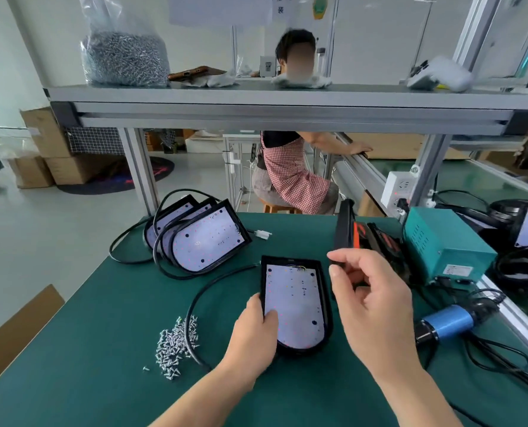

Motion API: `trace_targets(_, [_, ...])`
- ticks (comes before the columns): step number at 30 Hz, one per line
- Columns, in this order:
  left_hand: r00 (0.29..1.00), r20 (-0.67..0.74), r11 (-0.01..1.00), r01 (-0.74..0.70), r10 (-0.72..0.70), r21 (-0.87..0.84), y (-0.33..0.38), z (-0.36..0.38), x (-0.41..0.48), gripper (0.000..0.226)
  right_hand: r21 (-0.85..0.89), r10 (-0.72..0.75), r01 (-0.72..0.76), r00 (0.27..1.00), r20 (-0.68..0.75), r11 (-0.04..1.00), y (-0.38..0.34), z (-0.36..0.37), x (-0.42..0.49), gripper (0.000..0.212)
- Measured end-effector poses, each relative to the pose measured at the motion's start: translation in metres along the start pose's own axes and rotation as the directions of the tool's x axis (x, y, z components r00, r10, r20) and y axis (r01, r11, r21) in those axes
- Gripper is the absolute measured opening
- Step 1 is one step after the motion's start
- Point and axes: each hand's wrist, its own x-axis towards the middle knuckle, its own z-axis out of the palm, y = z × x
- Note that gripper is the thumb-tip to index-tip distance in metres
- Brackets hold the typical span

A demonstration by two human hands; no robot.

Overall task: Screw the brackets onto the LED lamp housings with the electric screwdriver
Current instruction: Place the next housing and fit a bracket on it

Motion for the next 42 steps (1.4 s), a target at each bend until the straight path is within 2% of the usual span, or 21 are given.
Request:
trace_targets(5, [1.0,0.028,0.992,0.011,-0.008,-0.125,-0.002,0.01,-0.018,0.011,-0.167,-0.111,0.148,0.971,0.212,0.975,-0.009,0.019,-0.043,0.015])
trace_targets(8, [0.994,0.1,0.989,0.058,-0.045,-0.135,-0.003,0.012,-0.028,0.022,-0.276,-0.062,0.159,0.942,0.329,0.948,-0.009,0.026,-0.058,0.01])
trace_targets(11, [0.995,0.094,0.99,0.055,-0.043,-0.128,-0.001,0.011,-0.033,0.033,-0.309,-0.032,0.159,0.924,0.38,0.938,-0.009,0.027,-0.063,0.012])
trace_targets(15, [0.999,0.048,0.999,-0.023,0.025,-0.03,0.002,0.005,-0.034,0.026,-0.298,-0.02,0.142,0.926,0.378,0.944,-0.006,0.025,-0.065,0.017])
trace_targets(17, [0.996,0.05,0.987,-0.081,0.075,0.137,0.005,-0.003,-0.033,0.03,-0.296,-0.006,0.132,0.92,0.392,0.946,-0.001,0.025,-0.067,0.019])
trace_targets(19, [0.985,0.005,0.908,-0.16,0.171,0.387,0.004,-0.014,-0.031,0.031,-0.31,-0.012,0.148,0.916,0.402,0.939,0.004,0.026,-0.071,0.019])
trace_targets(21, [0.938,-0.148,0.795,-0.174,0.314,0.58,0.002,-0.032,-0.028,0.027,-0.323,-0.026,0.166,0.917,0.398,0.932,0.005,0.027,-0.075,0.017])
trace_targets(22, [0.907,-0.217,0.75,-0.143,0.36,0.646,0.0,-0.042,-0.026,0.024,-0.327,-0.032,0.171,0.92,0.391,0.929,0.006,0.029,-0.076,0.016])
trace_targets(24, [0.891,-0.299,0.678,-0.014,0.342,0.735,-0.006,-0.065,-0.023,0.024,-0.333,-0.034,0.166,0.929,0.369,0.928,0.007,0.031,-0.078,0.018])
trace_targets(28, [0.934,-0.325,0.629,0.165,0.148,0.76,-0.022,-0.092,-0.02,0.035,-0.333,-0.039,0.161,0.938,0.344,0.929,0.009,0.031,-0.079,0.018])
trace_targets(31, [0.946,-0.306,0.629,0.174,0.107,0.757,-0.029,-0.093,-0.021,0.04,-0.328,-0.061,0.171,0.945,0.321,0.929,0.01,0.03,-0.082,0.015])
trace_targets(35, [0.954,-0.279,0.621,0.154,0.109,0.768,-0.026,-0.09,-0.023,0.033,-0.337,-0.081,0.184,0.951,0.298,0.923,0.014,0.032,-0.087,0.018])
trace_targets(39, [0.922,-0.332,0.684,0.112,0.198,0.72,-0.017,-0.089,-0.024,0.02,-0.331,-0.052,0.139,0.965,0.257,0.933,0.014,0.033,-0.09,0.031])
trace_targets(42, [0.863,-0.342,0.75,-0.062,0.372,0.658,-0.006,-0.082,-0.025,0.022,-0.345,-0.039,0.117,0.974,0.224,0.931,0.015,0.035,-0.092,0.022])
